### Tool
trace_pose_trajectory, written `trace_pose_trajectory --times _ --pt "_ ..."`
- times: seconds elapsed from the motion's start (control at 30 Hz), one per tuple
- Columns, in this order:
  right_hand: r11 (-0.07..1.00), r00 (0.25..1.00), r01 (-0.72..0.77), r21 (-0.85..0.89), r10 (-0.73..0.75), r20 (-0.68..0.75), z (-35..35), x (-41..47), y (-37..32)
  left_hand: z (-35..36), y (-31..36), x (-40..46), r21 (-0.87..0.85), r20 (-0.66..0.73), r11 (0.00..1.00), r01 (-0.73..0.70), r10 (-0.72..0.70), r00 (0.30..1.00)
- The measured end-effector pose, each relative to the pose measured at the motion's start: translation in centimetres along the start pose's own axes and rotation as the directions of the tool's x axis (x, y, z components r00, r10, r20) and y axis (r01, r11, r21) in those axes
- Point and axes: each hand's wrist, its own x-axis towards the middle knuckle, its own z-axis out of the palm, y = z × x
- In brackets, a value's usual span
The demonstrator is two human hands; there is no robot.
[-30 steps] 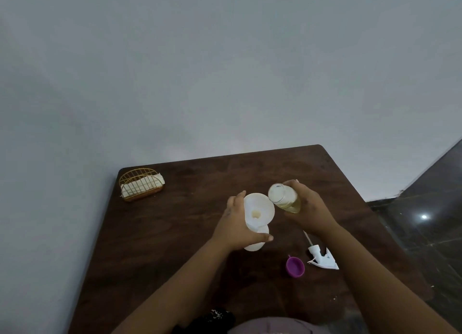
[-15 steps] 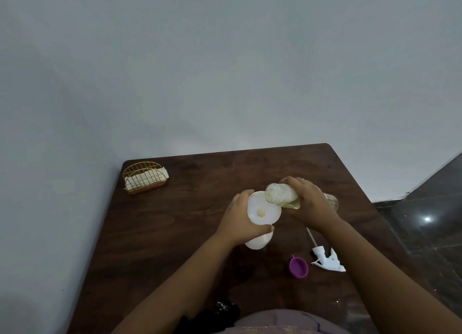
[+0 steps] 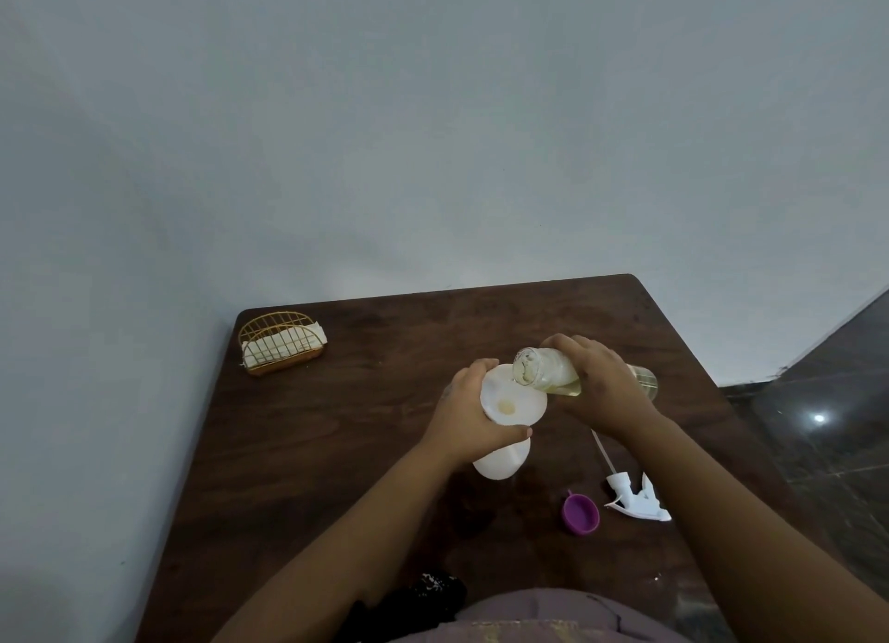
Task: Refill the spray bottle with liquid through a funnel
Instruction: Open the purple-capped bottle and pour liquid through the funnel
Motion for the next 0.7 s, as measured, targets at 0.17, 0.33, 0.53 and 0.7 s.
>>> trace_pose_trajectory --times 0.17,0.33,0.53,0.7 --pt "1.000 1.000 -0.009 -0.009 0.009 0.000 -0.05 0.01 0.07 0.01 -0.04 0.10 -0.003 0.001 1.000 -0.005 0.005 1.000" --pt "1.000 1.000 -0.011 -0.011 0.011 0.006 -0.18 -0.02 0.01 -0.13 0.19 0.19 -0.004 0.010 1.000 -0.011 0.011 1.000" --pt "1.000 0.999 -0.019 -0.009 0.019 0.040 -0.18 -0.14 0.06 -0.17 0.43 0.14 -0.012 0.011 1.000 -0.010 0.010 1.000" --pt "1.000 0.999 -0.023 -0.020 0.024 0.047 -0.11 -0.12 0.11 -0.28 0.52 0.12 -0.019 0.014 1.000 -0.006 0.006 1.000"
